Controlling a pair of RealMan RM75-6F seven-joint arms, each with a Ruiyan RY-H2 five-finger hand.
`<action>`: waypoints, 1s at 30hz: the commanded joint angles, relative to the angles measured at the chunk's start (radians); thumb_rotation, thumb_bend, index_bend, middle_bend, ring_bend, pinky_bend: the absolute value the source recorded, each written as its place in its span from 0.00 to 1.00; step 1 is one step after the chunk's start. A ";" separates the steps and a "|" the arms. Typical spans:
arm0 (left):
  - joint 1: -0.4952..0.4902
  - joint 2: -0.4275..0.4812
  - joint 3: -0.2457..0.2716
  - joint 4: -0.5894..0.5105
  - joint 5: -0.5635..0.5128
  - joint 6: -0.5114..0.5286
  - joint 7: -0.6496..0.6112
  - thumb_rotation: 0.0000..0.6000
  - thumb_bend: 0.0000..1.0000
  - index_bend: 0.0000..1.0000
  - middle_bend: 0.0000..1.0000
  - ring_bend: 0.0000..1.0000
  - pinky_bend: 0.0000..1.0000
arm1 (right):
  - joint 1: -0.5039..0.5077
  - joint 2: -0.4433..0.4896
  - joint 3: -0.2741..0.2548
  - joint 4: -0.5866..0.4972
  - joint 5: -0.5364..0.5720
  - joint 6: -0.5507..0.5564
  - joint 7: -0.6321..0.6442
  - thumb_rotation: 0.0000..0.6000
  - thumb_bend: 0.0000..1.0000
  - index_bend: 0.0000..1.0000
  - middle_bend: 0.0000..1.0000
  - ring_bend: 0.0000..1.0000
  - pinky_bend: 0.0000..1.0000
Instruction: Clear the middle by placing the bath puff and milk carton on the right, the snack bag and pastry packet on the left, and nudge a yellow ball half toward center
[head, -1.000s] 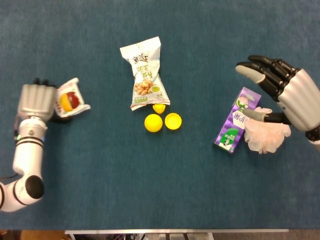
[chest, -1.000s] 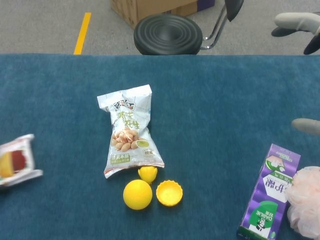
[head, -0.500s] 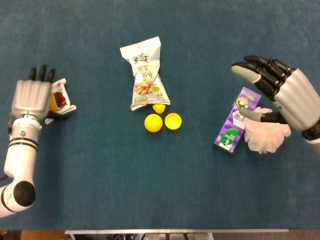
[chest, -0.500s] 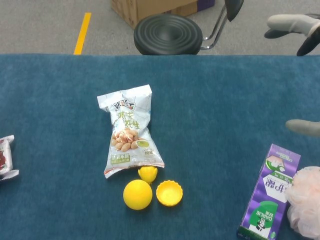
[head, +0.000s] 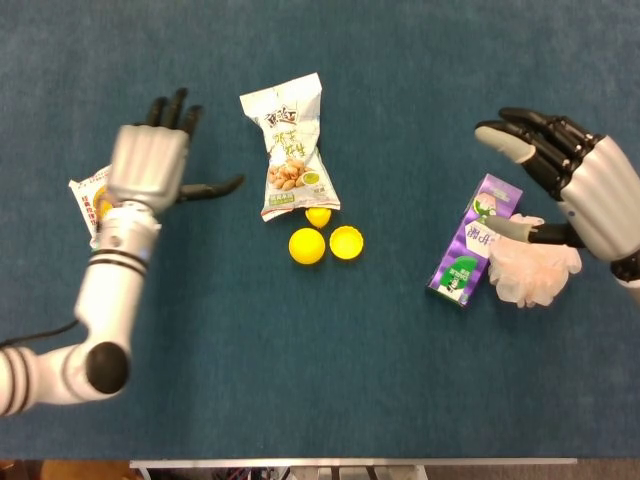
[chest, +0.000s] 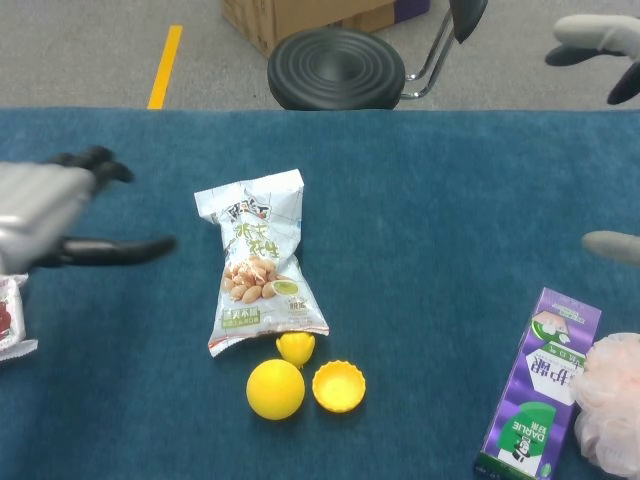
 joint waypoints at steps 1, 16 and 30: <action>-0.069 -0.108 -0.021 0.082 -0.057 -0.014 0.087 0.05 0.00 0.10 0.01 0.07 0.39 | -0.006 -0.001 -0.003 0.007 0.003 0.007 0.007 1.00 0.00 0.15 0.26 0.19 0.37; -0.097 -0.193 0.046 0.189 0.377 -0.112 -0.151 0.27 0.00 0.16 0.07 0.05 0.34 | -0.029 0.001 0.015 0.005 0.017 0.057 0.042 1.00 0.00 0.15 0.26 0.19 0.37; -0.171 -0.202 0.043 0.234 0.304 -0.296 -0.124 0.38 0.00 0.17 0.07 0.03 0.25 | -0.046 0.006 0.022 -0.012 0.022 0.081 0.064 1.00 0.00 0.16 0.27 0.19 0.37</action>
